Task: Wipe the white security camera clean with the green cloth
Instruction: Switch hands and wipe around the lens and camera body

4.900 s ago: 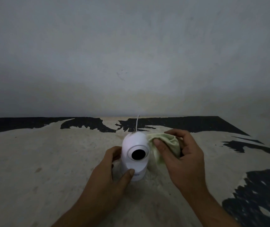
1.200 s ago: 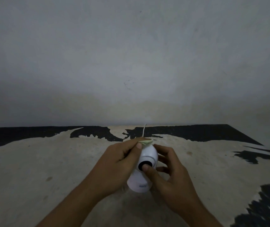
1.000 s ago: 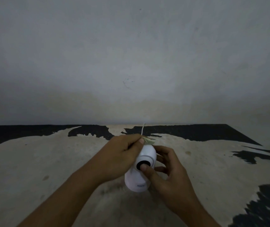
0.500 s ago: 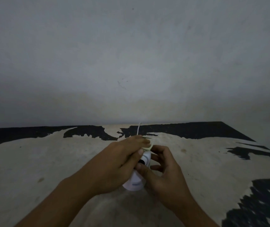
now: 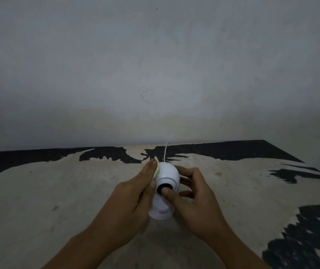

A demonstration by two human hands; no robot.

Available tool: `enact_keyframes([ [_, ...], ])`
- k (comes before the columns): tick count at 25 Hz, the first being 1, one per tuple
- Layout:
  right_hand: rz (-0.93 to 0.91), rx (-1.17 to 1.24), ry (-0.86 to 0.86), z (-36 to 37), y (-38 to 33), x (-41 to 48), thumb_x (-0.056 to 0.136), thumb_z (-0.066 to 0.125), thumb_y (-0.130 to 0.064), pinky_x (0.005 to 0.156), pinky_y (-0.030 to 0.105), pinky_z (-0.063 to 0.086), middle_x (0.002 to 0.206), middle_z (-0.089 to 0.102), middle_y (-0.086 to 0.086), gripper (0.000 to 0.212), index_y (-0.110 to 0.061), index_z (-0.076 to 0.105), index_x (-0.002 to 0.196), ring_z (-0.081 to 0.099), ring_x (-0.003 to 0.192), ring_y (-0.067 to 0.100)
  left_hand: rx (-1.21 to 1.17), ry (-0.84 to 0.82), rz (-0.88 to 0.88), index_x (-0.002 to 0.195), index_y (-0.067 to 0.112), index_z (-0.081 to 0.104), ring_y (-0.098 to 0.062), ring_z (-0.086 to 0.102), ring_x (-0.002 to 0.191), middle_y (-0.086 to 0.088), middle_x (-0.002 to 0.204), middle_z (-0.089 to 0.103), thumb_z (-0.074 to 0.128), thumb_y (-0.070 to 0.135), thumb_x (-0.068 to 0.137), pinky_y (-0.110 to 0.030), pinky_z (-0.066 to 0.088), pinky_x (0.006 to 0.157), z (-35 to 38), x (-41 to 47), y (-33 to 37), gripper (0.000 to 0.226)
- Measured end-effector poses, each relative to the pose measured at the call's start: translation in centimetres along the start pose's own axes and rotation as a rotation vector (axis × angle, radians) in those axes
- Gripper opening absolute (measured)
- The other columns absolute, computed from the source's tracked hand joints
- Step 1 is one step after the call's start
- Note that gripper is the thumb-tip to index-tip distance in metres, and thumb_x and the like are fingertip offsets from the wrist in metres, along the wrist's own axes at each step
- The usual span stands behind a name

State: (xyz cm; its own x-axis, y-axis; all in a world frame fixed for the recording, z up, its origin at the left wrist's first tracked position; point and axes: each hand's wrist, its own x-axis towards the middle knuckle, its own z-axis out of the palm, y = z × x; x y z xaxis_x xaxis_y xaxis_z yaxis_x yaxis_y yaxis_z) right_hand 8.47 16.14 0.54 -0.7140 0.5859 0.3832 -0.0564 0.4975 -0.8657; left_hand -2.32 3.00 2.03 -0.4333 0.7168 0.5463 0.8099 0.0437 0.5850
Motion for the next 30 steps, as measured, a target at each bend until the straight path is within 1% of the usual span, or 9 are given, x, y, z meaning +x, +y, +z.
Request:
enact_keyframes([
  [4,0.016,-0.017,-0.013,0.0,-0.1,0.0,0.059,0.065,-0.062,0.088,0.031,0.053,0.119,0.058,-0.023,0.066,-0.036,0.049,0.117,0.055,0.109,-0.003,0.104,-0.046,-0.001,0.139,0.036,-0.005,0.003,0.046,0.111,0.013,0.136,0.039,0.023,0.050,0.088,-0.002,0.034,0.090,1.6,-2.3,-0.8,0.059],
  [6,0.019,-0.019,-0.015,0.0,-0.1,-0.1,0.058,0.064,-0.062,0.087,0.030,0.053,0.118,0.057,-0.024,0.065,-0.038,0.049,0.116,0.055,0.109,-0.003,0.086,-0.057,-0.018,0.135,0.039,0.001,0.002,0.037,0.119,0.010,0.140,0.031,0.019,0.058,0.085,-0.008,0.029,0.095,2.3,-3.1,-1.9,0.057],
  [9,0.008,-0.012,-0.016,0.0,-0.1,0.0,0.059,0.066,-0.060,0.084,0.026,0.053,0.115,0.059,-0.025,0.062,-0.038,0.049,0.114,0.056,0.105,-0.008,0.055,-0.027,-0.078,0.138,0.025,0.020,0.006,0.028,0.122,0.006,0.145,0.026,0.027,0.059,0.084,0.003,0.015,0.095,2.2,-3.0,-2.5,0.064],
  [13,0.015,-0.005,-0.017,0.1,-0.1,0.0,0.058,0.065,-0.061,0.087,0.030,0.053,0.114,0.058,-0.027,0.061,-0.040,0.049,0.113,0.056,0.105,-0.008,0.054,0.151,-0.018,0.131,0.044,0.034,0.016,0.025,0.125,0.017,0.142,0.028,0.042,0.042,0.086,0.001,0.021,0.100,1.9,-1.9,-0.9,0.045],
  [16,0.026,-0.011,-0.027,0.0,-0.2,0.0,0.058,0.065,-0.060,0.091,0.038,0.053,0.117,0.059,-0.022,0.065,-0.035,0.050,0.116,0.057,0.108,0.000,-0.038,0.193,-0.118,0.129,0.050,0.025,0.017,0.036,0.117,0.019,0.136,0.037,0.042,0.041,0.088,0.007,0.026,0.089,2.7,-1.5,-0.4,0.045],
  [19,0.022,0.003,-0.034,-0.2,-0.2,0.1,0.058,0.068,-0.058,0.090,0.039,0.053,0.116,0.061,-0.021,0.064,-0.035,0.051,0.115,0.057,0.108,-0.001,-0.186,0.173,-0.250,0.135,0.044,0.011,0.002,0.047,0.111,0.021,0.127,0.040,0.047,0.046,0.080,0.004,0.037,0.076,2.3,-0.9,-0.4,0.065],
  [22,0.019,0.021,-0.030,-0.2,0.0,0.1,0.062,0.071,-0.055,0.088,0.039,0.054,0.115,0.062,-0.021,0.059,-0.036,0.053,0.115,0.059,0.106,0.000,-0.196,0.139,-0.242,0.138,0.043,0.004,0.001,0.047,0.111,0.014,0.131,0.048,0.056,0.052,0.073,-0.015,0.039,0.087,1.2,0.3,0.1,0.083],
  [27,-0.037,0.029,-0.117,-0.5,-0.2,-0.3,0.082,0.067,-0.019,0.089,0.034,0.054,0.113,0.062,-0.024,0.043,-0.039,0.050,0.117,0.058,0.108,-0.005,-0.073,0.115,-0.270,0.139,0.038,-0.004,-0.007,0.048,0.117,0.013,0.137,0.046,0.070,0.059,0.058,-0.018,0.035,0.087,1.4,1.7,1.3,0.112],
  [30,-0.035,0.082,-0.114,-0.6,-0.3,-0.4,0.076,0.057,-0.033,0.089,0.038,0.054,0.114,0.063,-0.023,0.041,-0.037,0.052,0.116,0.058,0.109,-0.002,-0.103,0.157,-0.291,0.139,0.039,0.000,0.000,0.046,0.104,0.011,0.138,0.045,0.070,0.059,0.059,-0.017,0.037,0.083,1.6,1.2,1.5,0.109],
])
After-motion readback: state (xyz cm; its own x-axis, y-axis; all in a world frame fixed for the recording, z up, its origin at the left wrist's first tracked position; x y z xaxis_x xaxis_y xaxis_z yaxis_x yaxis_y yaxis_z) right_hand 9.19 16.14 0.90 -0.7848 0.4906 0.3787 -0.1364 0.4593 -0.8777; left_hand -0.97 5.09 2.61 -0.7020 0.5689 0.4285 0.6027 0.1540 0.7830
